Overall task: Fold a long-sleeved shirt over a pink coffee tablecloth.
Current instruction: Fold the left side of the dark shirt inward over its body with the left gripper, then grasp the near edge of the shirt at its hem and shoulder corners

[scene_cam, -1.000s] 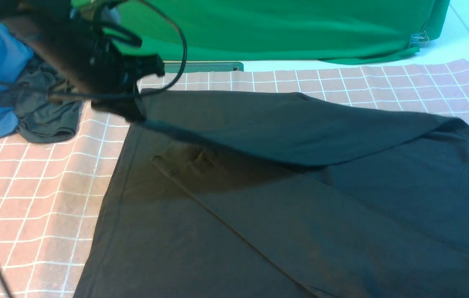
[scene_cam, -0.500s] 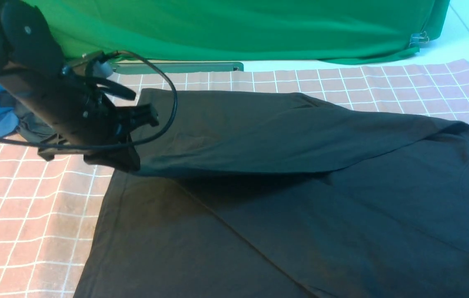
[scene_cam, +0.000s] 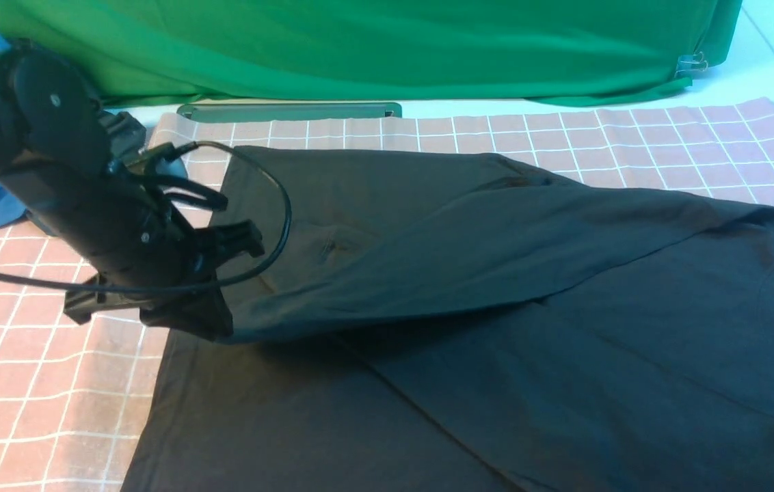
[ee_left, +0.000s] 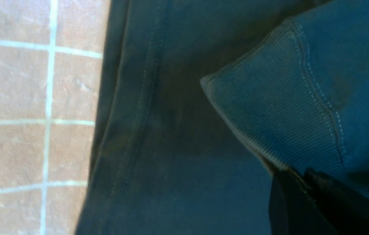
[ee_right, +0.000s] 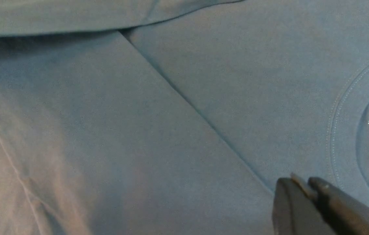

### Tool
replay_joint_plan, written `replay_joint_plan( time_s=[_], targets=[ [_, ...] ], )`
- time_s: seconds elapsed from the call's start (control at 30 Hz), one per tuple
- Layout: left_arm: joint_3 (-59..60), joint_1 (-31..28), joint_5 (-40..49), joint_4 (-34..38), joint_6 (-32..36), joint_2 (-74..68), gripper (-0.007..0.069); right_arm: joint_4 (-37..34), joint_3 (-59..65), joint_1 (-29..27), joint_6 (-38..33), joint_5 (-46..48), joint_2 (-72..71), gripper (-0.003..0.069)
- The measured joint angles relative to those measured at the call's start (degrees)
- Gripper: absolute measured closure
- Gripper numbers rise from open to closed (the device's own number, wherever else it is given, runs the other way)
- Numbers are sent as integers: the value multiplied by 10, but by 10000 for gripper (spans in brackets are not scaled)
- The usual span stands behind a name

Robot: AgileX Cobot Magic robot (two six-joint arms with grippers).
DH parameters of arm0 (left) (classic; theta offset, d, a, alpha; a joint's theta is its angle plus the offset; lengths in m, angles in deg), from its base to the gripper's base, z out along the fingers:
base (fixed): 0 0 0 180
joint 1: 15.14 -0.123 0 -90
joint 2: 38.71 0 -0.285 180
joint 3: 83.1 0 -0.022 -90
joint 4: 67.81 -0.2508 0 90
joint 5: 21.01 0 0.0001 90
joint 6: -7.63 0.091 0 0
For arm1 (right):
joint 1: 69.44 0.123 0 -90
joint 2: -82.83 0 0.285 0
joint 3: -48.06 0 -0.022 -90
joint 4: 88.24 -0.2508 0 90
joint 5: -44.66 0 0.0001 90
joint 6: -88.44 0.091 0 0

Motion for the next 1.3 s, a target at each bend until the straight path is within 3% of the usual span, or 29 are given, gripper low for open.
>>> replay_joint_plan(
  time_s=[0.23, 0.37, 0.53, 0.8, 1.1, 1.2, 1.3],
  targets=[
    [0, 0, -4, -23, 0, 0, 354, 0, 0, 0, 0, 0, 0, 558],
    [1, 0, 51, -69, -20, 1, 263, 0, 0, 0, 0, 0, 0, 557],
    [60, 0, 93, -144, -80, 28, 280, 0, 0, 0, 0, 14, 0, 553],
    [201, 0, 57, -143, -87, 86, 302, 0, 0, 0, 0, 22, 0, 550],
    [292, 0, -15, -135, -63, 98, 190, 0, 0, 0, 0, 14, 0, 543],
    [305, 0, -49, -117, -34, 98, 209, 0, 0, 0, 0, 13, 0, 536],
    [307, 0, -55, -84, 6, 98, 321, 0, 0, 0, 0, 13, 0, 533]
  ],
)
